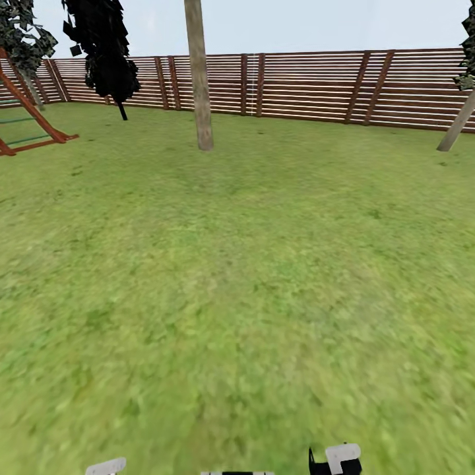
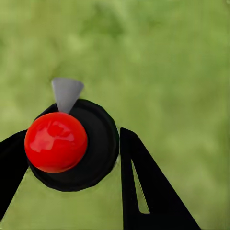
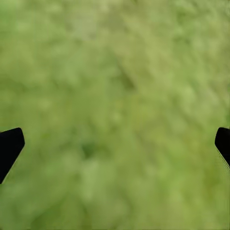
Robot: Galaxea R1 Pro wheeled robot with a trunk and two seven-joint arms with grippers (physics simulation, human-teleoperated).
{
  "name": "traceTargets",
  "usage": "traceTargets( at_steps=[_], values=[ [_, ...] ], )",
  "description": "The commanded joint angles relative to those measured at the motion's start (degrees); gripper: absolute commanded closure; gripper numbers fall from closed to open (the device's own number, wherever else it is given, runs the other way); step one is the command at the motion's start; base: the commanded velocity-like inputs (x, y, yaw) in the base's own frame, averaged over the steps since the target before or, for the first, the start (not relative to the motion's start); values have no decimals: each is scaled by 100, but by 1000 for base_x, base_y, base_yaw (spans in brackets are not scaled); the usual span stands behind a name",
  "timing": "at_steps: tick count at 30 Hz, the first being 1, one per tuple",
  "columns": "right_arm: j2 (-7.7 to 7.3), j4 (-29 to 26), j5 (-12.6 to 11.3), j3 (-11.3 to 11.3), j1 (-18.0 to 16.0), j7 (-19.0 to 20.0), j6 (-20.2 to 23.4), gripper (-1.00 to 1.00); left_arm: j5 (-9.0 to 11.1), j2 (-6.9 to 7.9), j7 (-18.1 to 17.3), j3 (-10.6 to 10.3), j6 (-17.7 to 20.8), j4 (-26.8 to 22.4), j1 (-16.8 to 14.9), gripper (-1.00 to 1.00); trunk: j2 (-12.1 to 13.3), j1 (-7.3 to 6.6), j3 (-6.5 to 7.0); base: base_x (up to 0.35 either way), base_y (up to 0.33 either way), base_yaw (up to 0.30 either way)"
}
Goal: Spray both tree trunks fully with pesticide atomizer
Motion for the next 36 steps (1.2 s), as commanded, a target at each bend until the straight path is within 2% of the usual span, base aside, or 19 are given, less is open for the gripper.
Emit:
traceTargets(
  at_steps=[1, 28, 33, 36],
  values=[
    [1, 7, 24, 45, -4, -60, 4, -100, 58, 1, -27, -34, -15, 5, -3, 100, -1, 3, -4, 336, 94, 0],
    [22, 13, 15, 37, -4, -58, 6, -100, 61, 1, -21, -33, -15, 5, -3, 100, -1, 3, -4, 336, 94, 0],
    [183, 8, 15, 36, 101, -52, 5, -100, 61, 1, -21, -32, -15, 5, -3, 100, -1, 3, -4, 336, 93, 0],
    [209, 5, 15, 36, 133, -51, 4, -100, 61, 1, -21, -33, -15, 5, -3, 100, -1, 3, -4, 336, 94, 0]
  ],
)
